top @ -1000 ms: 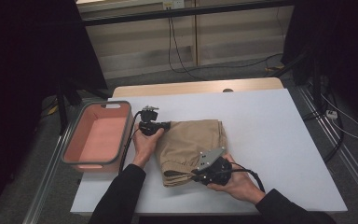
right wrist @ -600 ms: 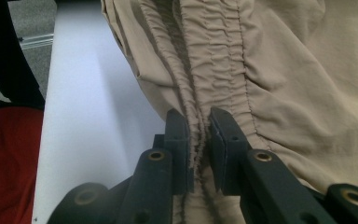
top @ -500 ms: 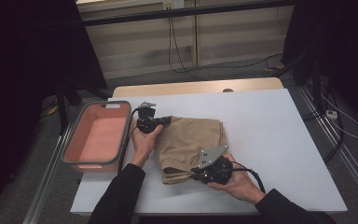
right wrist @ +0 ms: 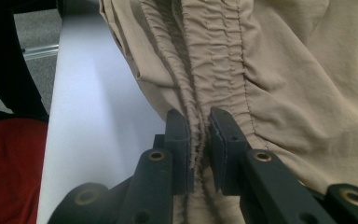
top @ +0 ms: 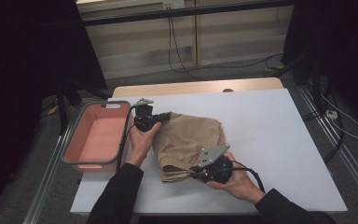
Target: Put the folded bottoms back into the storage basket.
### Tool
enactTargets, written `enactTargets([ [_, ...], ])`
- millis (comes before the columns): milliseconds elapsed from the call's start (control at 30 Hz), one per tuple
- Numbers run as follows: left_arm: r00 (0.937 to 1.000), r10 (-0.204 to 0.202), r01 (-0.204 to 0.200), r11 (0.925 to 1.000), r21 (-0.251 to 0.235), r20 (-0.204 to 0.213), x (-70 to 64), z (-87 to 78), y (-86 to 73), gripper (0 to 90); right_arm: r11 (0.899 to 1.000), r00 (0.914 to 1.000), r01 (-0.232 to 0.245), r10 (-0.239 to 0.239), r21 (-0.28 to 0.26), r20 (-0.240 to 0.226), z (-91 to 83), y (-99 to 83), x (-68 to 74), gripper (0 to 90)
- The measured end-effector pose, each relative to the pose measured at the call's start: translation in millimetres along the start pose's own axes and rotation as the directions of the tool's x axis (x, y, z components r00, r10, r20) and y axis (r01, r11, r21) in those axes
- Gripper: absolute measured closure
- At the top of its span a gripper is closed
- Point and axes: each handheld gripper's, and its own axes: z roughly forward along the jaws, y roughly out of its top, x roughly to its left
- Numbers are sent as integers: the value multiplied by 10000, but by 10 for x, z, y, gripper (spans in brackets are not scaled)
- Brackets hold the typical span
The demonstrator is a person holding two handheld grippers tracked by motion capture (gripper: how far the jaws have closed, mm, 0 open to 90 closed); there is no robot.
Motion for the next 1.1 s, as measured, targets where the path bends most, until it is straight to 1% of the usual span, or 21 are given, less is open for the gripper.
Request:
enactTargets([
  [33,10000,-65,66,9999,-137,42,4,-21,13,871,10000,10000,7,-7,-59,25,-6,12,4,789],
  [100,10000,-74,75,9999,-151,65,7,-33,19,870,9999,10000,20,-20,-106,29,-10,20,5,789],
  [167,10000,3,-1,9999,-166,67,12,-58,32,870,9998,10000,-7,7,-213,22,-14,37,6,789],
  [200,9999,23,-26,9997,-260,-101,-3,-74,40,871,9997,10000,13,-12,-258,47,-15,51,12,789],
  [267,9999,-50,46,9995,-326,-98,-10,-75,42,871,9996,10000,32,-30,-292,55,-14,57,13,789],
  [300,9999,37,-40,9995,-302,-115,-3,-85,47,871,9995,10000,49,-47,-304,49,-14,64,11,790],
  [367,9999,57,-62,9995,-311,-142,3,-102,55,871,9993,10000,13,-11,-361,54,-15,72,11,790],
  [400,9999,-91,87,9990,-436,-79,-4,-107,58,871,9992,10000,15,-13,-387,47,-14,75,11,790],
  [433,10000,4,-7,9993,-385,-76,7,-120,65,871,9992,10000,41,-39,-409,57,-15,80,13,790],
  [600,10000,-69,69,9988,-475,16,9,-165,93,871,9985,10000,27,-24,-539,57,-25,107,19,790],
  [633,9999,-156,156,9984,-547,13,6,-166,94,871,9985,10000,3,-3,-543,0,-25,118,18,790],
  [733,10000,-66,69,9985,-547,61,7,-192,111,871,9983,10000,27,-29,-576,-32,-25,134,14,790],
  [900,9999,-85,95,9974,-710,142,-11,-249,156,871,9977,10000,72,-74,-678,-36,-37,168,12,791],
  [1100,9997,-116,131,9970,-761,195,-6,-266,180,871,9969,10000,53,-55,-780,-27,-52,192,3,791],
])
